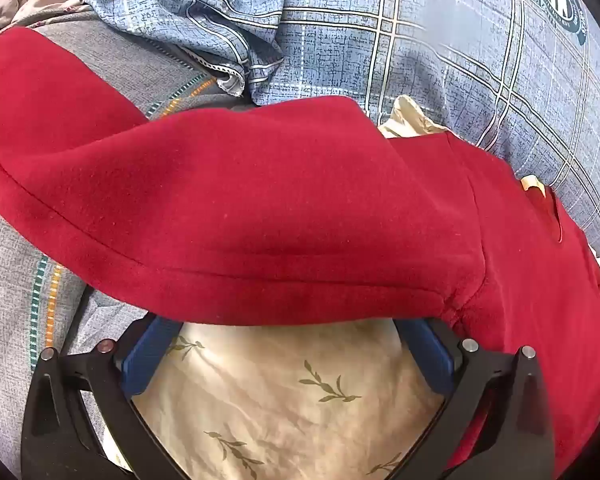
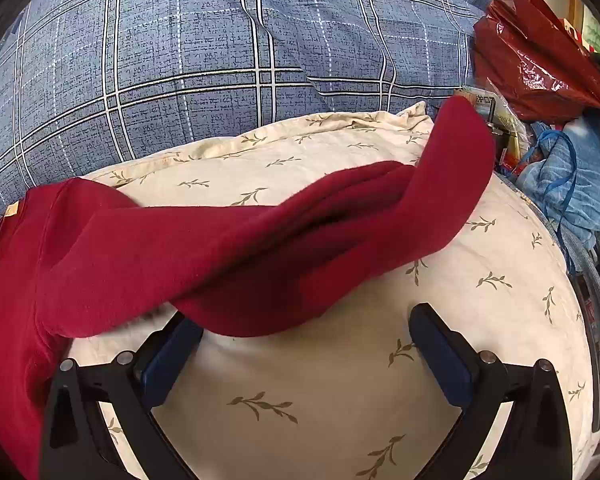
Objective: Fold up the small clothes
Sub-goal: 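Spread the red sweater flat on the pillow with both grippers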
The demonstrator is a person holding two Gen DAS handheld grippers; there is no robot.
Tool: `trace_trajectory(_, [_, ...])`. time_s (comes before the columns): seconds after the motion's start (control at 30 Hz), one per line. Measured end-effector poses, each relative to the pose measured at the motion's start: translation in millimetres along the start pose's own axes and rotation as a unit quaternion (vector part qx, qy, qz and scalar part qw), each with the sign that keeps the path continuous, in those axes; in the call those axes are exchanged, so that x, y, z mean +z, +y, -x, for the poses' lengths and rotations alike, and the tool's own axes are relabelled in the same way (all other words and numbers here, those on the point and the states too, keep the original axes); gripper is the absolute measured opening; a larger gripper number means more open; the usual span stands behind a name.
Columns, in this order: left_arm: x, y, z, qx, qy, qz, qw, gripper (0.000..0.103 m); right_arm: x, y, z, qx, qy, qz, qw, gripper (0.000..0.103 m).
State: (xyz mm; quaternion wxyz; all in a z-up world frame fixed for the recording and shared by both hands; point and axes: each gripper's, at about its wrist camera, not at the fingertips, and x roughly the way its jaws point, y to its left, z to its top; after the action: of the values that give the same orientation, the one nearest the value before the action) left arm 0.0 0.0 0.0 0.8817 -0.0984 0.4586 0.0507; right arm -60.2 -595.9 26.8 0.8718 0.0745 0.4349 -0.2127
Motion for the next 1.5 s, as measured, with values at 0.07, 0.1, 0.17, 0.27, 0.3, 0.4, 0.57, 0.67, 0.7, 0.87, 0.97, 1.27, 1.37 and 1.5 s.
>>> trace_trajectory(0.07, [0.0,0.0,0.0,0.0,0.0,0.0,1.0,0.103,-0.4,0.6,-0.2,0.0,0.0,0.0,1.0,0.102])
trace_trajectory(0.1, [0.0,-0.1,0.1,0.0,0.0,0.0,1.0,0.103,-0.6,1.0,-0.3,0.0,0.0,0.0,1.0,0.102])
trace_trajectory(0.17, [0.1,-0.2,0.1,0.001,0.0,0.0,1.0,0.103,-1.0,1.8,-0.5,0.0,0.0,0.0,1.0,0.102])
trace_trajectory(0.27, [0.6,0.0,0.3,0.0,0.001,0.0,1.0,0.103,-1.5,2.5,-1.1,0.0,0.0,0.0,1.0,0.102])
trace_trajectory(0.3, [0.4,-0.2,-0.3,0.001,0.002,-0.001,1.0,0.103,-1.7,2.7,-1.2,0.0,0.0,0.0,1.0,0.102])
trace_trajectory(0.4, [1.8,-0.9,0.3,-0.004,0.027,-0.005,0.9996,0.103,-2.3,3.7,-1.6,0.0,0.0,0.0,1.0,0.102])
trace_trajectory(0.57, [-6.5,-0.2,18.4,0.002,0.054,-0.004,0.9985,0.103,-2.4,5.9,-2.5,0.0,-0.001,0.0,1.0,0.102])
trace_trajectory(0.67, [-15.7,0.8,44.4,0.015,0.019,0.005,0.9997,0.103,-2.0,4.9,-1.9,-0.003,0.001,0.002,1.0,0.102])
trace_trajectory(0.7, [-18.4,-2.0,55.3,0.023,0.006,0.0,0.9997,0.103,-1.4,6.0,-2.1,-0.005,0.004,-0.001,1.0,0.102])
trace_trajectory(0.87, [-22.9,-17.3,86.0,0.025,-0.032,-0.036,0.9985,0.103,-16.7,7.6,30.0,0.033,0.042,-0.025,0.998,0.102])
trace_trajectory(0.97, [-21.6,-32.6,95.2,0.004,-0.031,-0.046,0.9984,0.103,-33.5,22.2,65.9,0.051,0.039,-0.014,0.998,0.103])
trace_trajectory(1.27, [-25.7,-68.8,130.4,-0.043,-0.061,-0.082,0.9939,0.103,-51.1,110.3,171.0,0.178,0.025,0.073,0.981,0.103])
trace_trajectory(1.37, [-26.0,-75.4,138.5,-0.05,-0.068,-0.086,0.9928,0.103,-49.9,134.5,187.0,0.211,0.025,0.079,0.974,0.103])
trace_trajectory(1.5, [-24.6,-80.7,146.8,-0.051,-0.075,-0.091,0.9917,0.103,-45.0,183.9,200.2,0.253,0.023,0.094,0.963,0.103])
